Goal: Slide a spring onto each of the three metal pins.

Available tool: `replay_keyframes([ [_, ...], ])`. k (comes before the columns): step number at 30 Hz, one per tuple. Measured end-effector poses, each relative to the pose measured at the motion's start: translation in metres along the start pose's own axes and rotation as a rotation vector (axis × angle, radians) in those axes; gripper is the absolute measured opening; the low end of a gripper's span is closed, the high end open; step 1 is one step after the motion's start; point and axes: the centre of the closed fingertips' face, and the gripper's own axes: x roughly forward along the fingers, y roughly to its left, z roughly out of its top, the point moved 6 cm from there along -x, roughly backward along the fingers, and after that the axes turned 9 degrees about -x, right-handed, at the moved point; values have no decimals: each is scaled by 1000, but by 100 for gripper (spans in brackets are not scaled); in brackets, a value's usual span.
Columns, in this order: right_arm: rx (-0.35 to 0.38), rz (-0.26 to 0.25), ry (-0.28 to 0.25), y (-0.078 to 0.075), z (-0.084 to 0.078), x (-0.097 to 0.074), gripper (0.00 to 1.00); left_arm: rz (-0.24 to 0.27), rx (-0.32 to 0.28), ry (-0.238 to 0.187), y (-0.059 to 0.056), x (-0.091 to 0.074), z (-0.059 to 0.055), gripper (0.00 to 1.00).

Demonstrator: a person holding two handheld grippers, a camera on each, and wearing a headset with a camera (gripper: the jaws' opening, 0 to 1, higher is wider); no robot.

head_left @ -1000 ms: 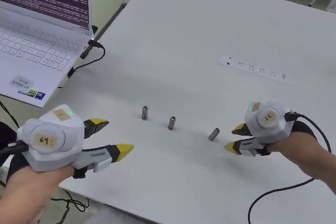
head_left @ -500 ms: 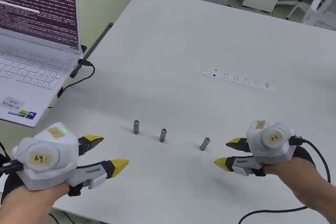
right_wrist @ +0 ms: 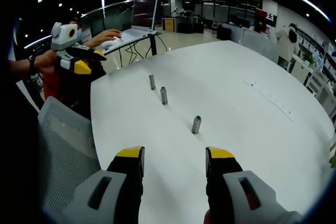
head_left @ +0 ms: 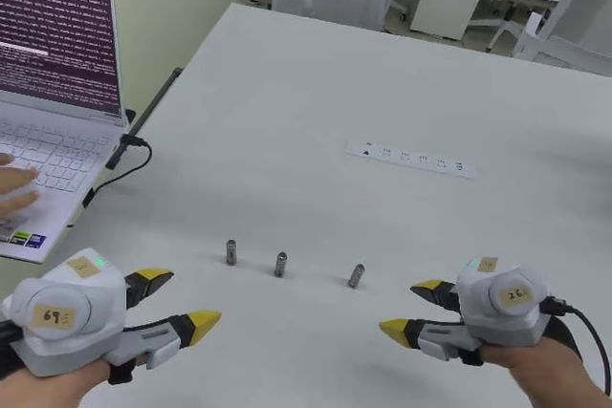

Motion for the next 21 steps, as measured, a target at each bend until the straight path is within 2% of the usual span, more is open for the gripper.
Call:
replay_keyframes([
  [6, 61, -44, -22, 12, -9, -15, 48, -9, 12, -1, -2, 1, 3, 46],
  [11, 89, -62, -14, 24, -20, -25, 50, -19, 26, -2, -4, 2, 7, 46],
  [15, 123, -80, -31, 31, -23, -31, 51, -24, 30, -6, -4, 3, 9, 47],
  [21, 136, -89, -33, 38, -23, -34, 55, -23, 33, -7, -5, 2, 9, 49],
])
